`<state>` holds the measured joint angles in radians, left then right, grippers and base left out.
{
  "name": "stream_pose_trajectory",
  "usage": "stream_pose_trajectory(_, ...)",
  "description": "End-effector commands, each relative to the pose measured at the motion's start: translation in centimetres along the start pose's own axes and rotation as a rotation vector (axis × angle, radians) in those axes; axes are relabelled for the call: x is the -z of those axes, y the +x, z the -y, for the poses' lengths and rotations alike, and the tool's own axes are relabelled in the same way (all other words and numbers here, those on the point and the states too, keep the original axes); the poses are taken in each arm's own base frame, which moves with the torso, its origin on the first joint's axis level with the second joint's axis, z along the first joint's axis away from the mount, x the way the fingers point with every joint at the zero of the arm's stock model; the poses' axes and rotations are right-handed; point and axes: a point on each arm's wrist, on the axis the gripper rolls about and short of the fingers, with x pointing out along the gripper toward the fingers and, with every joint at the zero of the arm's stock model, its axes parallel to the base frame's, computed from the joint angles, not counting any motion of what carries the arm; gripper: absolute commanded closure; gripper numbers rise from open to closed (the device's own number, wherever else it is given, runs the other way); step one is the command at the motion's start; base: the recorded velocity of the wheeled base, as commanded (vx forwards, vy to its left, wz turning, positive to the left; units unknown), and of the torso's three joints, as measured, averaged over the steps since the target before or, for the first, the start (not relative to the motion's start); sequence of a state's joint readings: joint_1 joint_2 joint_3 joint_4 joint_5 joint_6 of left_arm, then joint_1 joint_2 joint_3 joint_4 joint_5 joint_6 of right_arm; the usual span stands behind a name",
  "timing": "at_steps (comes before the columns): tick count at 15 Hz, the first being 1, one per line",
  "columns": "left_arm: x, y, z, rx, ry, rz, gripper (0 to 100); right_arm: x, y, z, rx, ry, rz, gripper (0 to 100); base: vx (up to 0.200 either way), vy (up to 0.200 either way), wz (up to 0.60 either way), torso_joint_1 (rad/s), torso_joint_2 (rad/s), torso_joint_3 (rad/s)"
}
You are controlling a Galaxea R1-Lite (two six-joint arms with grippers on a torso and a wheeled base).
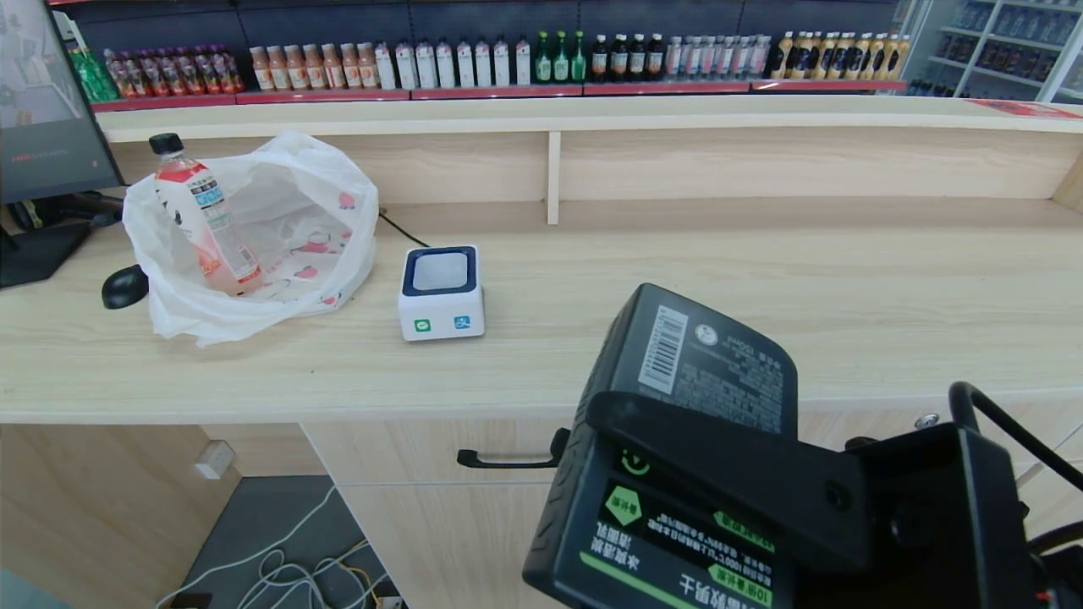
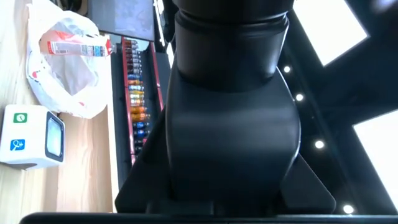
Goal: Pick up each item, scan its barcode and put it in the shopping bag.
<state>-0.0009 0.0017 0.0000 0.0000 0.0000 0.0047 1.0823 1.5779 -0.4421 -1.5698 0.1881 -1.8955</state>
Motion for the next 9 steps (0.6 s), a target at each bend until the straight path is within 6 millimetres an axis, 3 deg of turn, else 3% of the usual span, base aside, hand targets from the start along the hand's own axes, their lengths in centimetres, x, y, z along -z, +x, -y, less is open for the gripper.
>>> stream_pose_trajectory(1,0.0,0.0,0.0,-0.001,0.0,0.0,0,0.0,-0.03,0.08,0.003,-0.001,0.0,100,0.0,0.0,0.0,0.0,0.0,0.0)
stream_pose_trajectory(9,0.0,0.0,0.0,-0.001,0.0,0.0,0,0.0,-0.03,-0.04,-0.001,-0.001,0.0,100,0.0,0.0,0.0,0.0,0.0,0.0)
